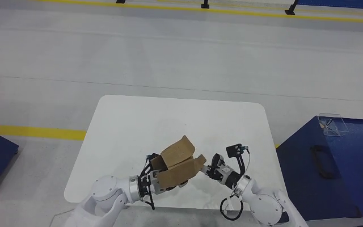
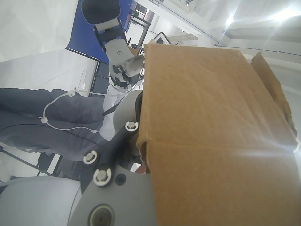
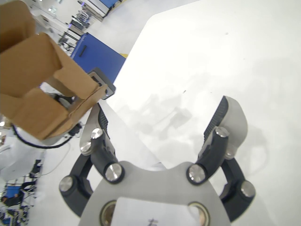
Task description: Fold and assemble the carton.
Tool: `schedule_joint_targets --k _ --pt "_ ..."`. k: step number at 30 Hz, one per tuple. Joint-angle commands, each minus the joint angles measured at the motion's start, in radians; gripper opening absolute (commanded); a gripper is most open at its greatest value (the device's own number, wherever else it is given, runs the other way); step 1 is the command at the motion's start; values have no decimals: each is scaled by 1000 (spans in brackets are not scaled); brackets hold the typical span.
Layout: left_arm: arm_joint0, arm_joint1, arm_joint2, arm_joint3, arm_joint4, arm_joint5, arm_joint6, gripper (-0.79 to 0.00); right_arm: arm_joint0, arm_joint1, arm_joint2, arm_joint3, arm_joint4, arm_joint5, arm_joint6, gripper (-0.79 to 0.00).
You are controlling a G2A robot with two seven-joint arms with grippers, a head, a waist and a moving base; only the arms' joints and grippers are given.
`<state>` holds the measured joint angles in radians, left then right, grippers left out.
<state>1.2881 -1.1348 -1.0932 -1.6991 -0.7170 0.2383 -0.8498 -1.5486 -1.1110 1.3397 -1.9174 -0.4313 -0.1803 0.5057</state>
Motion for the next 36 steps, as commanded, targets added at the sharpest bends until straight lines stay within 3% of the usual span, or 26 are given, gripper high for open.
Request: schedule_joint_targets --k 1,22,36 --pt "2 0 4 -1 4 -1 0 -785 -3 3 25 -8 38 -11 20 0" --pt "10 0 31 -5 47 -8 9 -785 -19 6 23 -103 -45 -7 -11 0" --pt "2 -1 36 -5 46 -9 11 -785 7 5 -2 -85 -66 20 20 0"
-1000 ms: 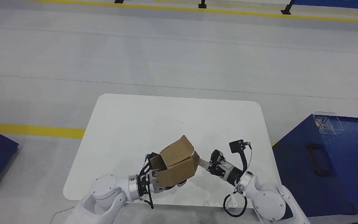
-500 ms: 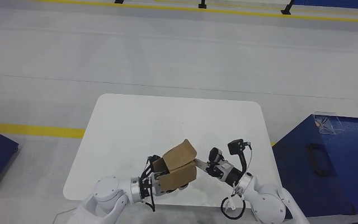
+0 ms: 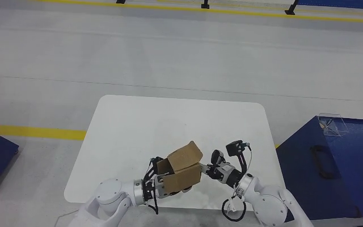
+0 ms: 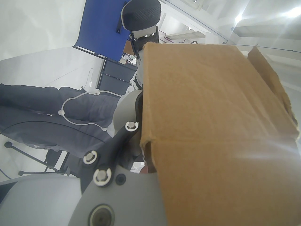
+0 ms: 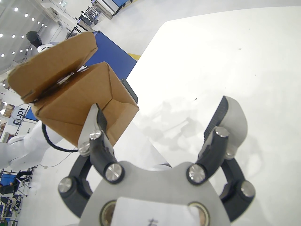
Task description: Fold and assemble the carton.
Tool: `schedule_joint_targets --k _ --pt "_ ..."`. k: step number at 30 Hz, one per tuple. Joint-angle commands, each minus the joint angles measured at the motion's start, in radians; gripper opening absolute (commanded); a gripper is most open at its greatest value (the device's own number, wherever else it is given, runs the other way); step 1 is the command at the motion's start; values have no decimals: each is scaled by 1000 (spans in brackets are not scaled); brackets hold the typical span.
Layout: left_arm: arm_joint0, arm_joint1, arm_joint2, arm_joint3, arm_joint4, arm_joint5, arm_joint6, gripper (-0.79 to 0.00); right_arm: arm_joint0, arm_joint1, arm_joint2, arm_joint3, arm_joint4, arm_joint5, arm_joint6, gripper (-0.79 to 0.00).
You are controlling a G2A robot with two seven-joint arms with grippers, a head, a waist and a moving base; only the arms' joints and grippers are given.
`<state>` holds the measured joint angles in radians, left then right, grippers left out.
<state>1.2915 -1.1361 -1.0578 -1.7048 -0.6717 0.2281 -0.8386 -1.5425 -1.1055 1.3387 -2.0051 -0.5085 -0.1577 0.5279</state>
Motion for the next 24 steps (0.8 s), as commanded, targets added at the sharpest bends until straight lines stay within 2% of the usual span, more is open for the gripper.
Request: schedule_joint_targets --k 1,9,13,18,24 --pt "-2 0 1 0 0 2 -1 -785 2 -1 -2 5 19 -6 -2 0" --pt "-7 -1 4 2 -11 0 -7 -785 -4 -2 35 23 83 -3 -59 0" --pt "-4 -1 -1 4 -16 -3 -12 -785 -13 1 69 53 96 19 -43 0" --pt "2 1 -3 6 -14 -4 -15 -785 -6 0 27 66 82 18 12 0" --pt "6 1 -2 3 -10 -4 -14 -785 7 -4 -10 52 94 6 2 0"
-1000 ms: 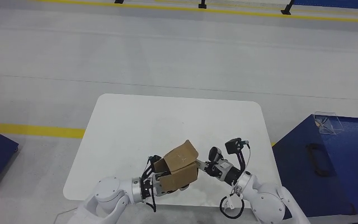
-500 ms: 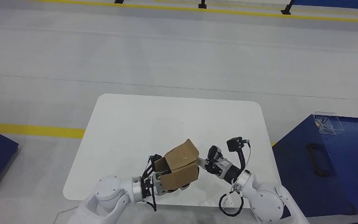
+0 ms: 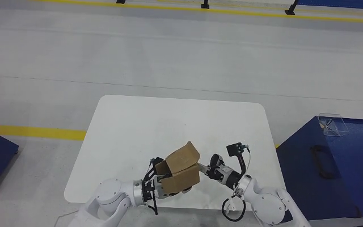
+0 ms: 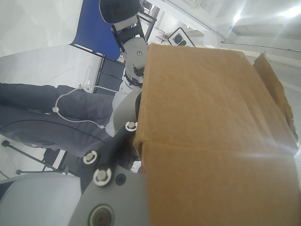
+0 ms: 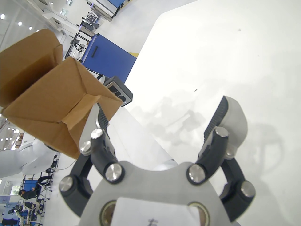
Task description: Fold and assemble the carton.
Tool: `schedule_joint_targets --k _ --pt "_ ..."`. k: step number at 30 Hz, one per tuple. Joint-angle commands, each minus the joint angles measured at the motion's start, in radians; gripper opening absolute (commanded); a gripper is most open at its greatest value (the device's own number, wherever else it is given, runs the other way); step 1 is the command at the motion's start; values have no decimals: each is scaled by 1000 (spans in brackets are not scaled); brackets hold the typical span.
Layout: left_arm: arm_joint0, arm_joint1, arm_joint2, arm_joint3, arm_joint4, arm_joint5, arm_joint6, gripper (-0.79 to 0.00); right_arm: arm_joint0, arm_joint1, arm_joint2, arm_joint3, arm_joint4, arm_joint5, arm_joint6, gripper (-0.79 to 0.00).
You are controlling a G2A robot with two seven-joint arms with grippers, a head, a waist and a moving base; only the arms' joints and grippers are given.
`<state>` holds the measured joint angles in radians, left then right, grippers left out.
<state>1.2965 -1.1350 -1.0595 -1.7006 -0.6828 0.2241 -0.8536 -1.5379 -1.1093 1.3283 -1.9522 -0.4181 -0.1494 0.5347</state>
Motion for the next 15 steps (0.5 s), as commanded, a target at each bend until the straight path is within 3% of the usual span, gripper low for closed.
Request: schedule_joint_targets --k 1,15 --pt "1 0 0 -2 2 -1 2 -785 4 0 3 -1 5 -2 -7 0" --pt "11 1 0 -5 0 -10 6 -785 14 0 -15 19 35 -33 16 0"
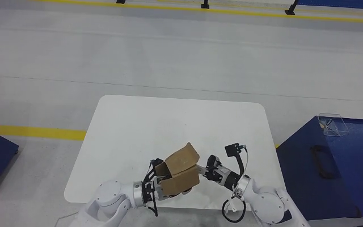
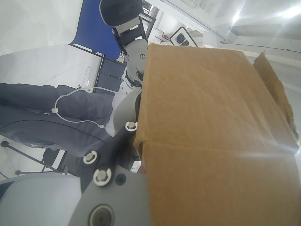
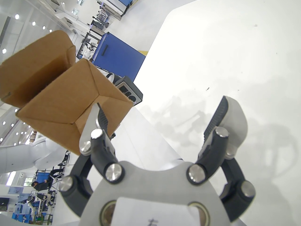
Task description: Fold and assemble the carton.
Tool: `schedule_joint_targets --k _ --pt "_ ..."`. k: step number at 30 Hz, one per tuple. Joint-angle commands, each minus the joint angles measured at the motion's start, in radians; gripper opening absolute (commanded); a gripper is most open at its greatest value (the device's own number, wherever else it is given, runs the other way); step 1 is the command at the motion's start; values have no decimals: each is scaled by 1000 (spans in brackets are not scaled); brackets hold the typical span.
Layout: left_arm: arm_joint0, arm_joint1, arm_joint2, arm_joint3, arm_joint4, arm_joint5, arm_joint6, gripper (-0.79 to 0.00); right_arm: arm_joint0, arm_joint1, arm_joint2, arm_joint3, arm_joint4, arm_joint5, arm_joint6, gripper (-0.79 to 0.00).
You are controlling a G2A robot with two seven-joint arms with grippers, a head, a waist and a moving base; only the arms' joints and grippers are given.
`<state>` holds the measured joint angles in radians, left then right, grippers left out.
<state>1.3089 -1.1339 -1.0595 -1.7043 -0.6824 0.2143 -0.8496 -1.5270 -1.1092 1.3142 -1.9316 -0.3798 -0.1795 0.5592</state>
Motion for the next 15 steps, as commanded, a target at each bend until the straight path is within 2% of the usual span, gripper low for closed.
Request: schedule_joint_targets --k 1,5,10,15 --pt "-2 -1 0 -2 -2 -1 5 -785 3 -1 5 -3 -2 -7 -25 0" --pt "-4 -2 -1 -3 -20 -5 4 -785 -20 2 105 -5 92 -42 -129 0" --pt "-4 -2 -1 -3 -20 -5 4 -785 -109 3 277 -16 121 -65 -367 0" --pt "-4 -2 -1 -3 -20 -5 4 -785 -109 3 277 -16 121 -65 -367 0"
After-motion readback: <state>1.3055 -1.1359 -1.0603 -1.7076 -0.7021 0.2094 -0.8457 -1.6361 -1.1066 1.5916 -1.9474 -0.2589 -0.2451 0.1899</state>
